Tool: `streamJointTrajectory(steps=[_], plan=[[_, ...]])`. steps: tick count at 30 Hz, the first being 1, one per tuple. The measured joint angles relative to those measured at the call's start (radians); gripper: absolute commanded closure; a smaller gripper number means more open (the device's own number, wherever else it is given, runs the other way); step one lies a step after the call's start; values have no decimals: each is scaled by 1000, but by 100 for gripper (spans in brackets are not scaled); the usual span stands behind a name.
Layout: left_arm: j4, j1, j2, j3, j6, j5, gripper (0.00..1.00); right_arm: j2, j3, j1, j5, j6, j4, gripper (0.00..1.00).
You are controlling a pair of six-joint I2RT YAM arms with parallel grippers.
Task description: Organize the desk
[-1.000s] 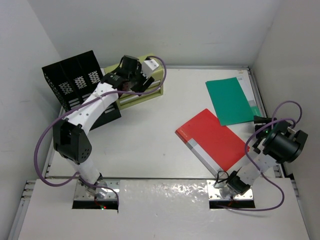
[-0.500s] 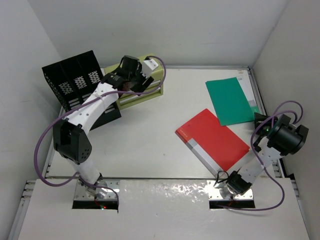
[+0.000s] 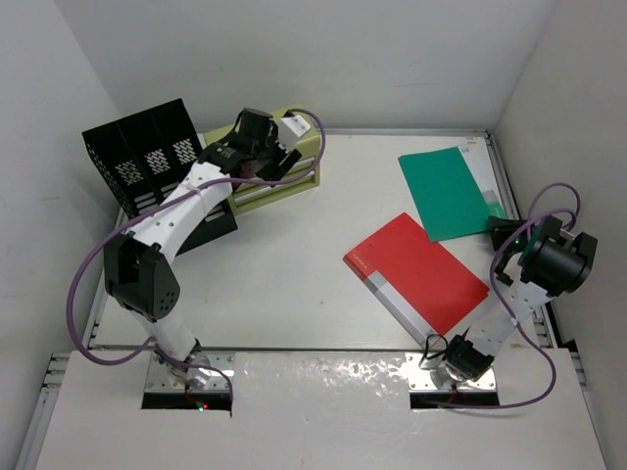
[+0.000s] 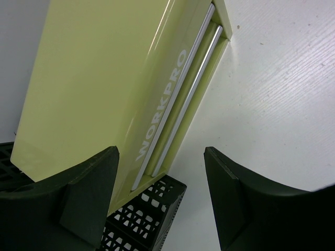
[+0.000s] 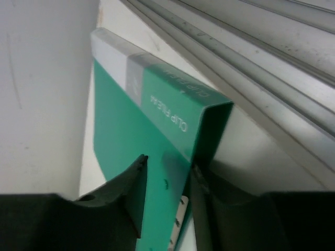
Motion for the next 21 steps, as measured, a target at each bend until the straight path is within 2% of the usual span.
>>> streamJointTrajectory(steps=[1, 3, 4, 7, 10, 14, 21], plan=[[1, 0, -1, -2, 0, 0, 35, 5, 3, 0, 3, -5, -10, 87], [3, 0, -4, -5, -1, -1, 35, 25, 12, 0, 2, -8, -18, 98], [5, 0, -5, -8, -2, -2, 35, 35, 17, 0, -6, -10, -18, 100], [7, 0, -5, -8, -3, -3, 35, 39, 32, 0, -21, -31, -29, 100], [6, 0, -5, -8, -6, -2, 35, -20, 38, 20, -2, -111, -121, 100], [10, -2, -10, -11, -8, 11, 35, -209, 39, 99, 68, -273, -278, 100], [38, -2, -35, -43, -10, 37, 35, -491, 47, 233, 106, -489, -369, 100]])
